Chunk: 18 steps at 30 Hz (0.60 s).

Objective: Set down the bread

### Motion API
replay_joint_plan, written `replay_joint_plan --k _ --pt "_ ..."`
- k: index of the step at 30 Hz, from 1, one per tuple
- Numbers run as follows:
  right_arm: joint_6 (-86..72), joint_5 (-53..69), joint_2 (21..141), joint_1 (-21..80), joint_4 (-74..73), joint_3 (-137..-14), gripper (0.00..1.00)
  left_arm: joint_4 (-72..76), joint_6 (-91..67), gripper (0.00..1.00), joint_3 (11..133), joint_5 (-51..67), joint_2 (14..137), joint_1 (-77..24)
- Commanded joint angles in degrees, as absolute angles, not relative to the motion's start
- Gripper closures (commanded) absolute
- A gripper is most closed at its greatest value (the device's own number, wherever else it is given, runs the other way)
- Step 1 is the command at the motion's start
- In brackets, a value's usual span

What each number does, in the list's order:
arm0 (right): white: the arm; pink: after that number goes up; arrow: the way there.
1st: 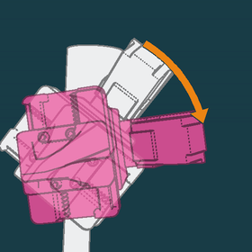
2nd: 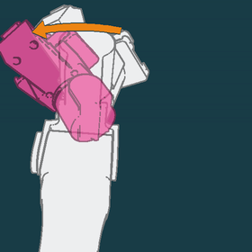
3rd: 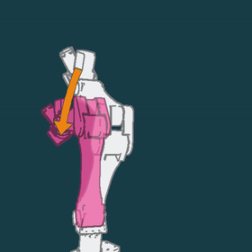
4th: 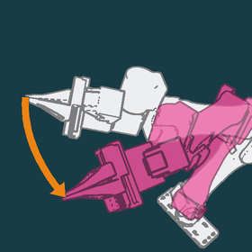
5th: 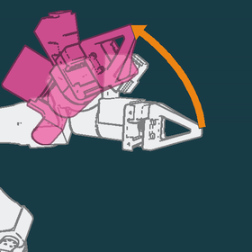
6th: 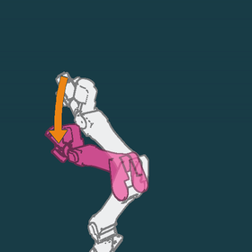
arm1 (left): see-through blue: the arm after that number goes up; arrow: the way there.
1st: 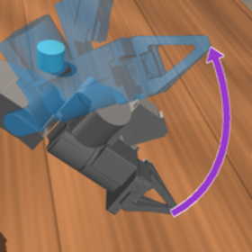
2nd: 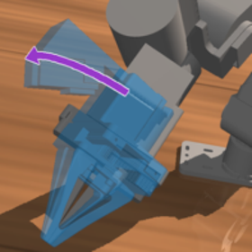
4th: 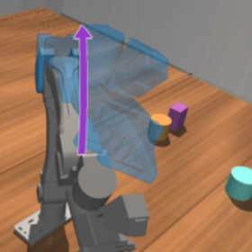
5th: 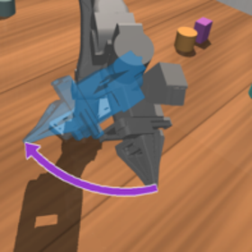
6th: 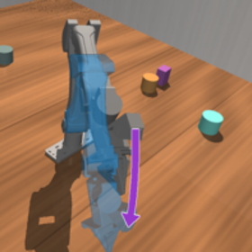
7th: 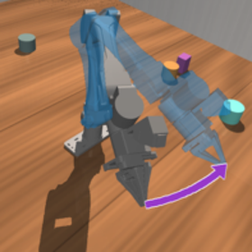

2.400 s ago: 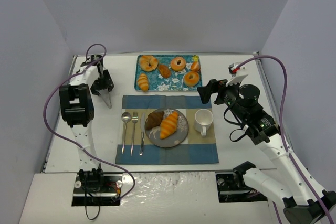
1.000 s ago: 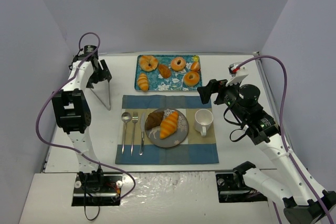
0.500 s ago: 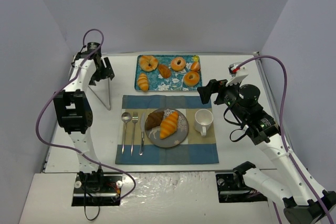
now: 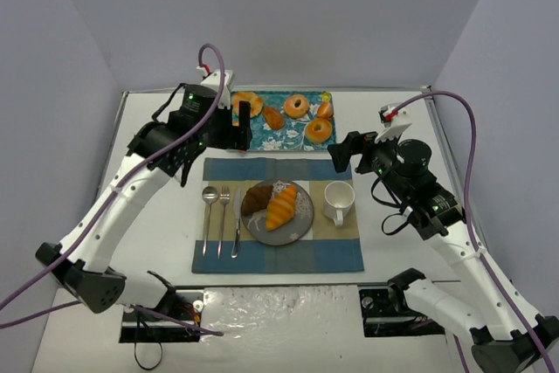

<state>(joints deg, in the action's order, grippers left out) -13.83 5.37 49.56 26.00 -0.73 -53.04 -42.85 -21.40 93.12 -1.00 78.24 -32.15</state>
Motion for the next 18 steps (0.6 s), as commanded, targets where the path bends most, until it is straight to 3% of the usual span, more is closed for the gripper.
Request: replay_joint_plan --k 1,18 --pt "-14.5 5.1 50.7 26.6 2.6 -56.1 0.00 -37.0 -20.0 0.22 88.2 0.0 73.0 -34.6" --pt "-15.5 3.7 52.8 26.6 2.2 -58.5 0.00 -34.9 -20.2 0.21 85.2 4.6 68.6 -35.8"
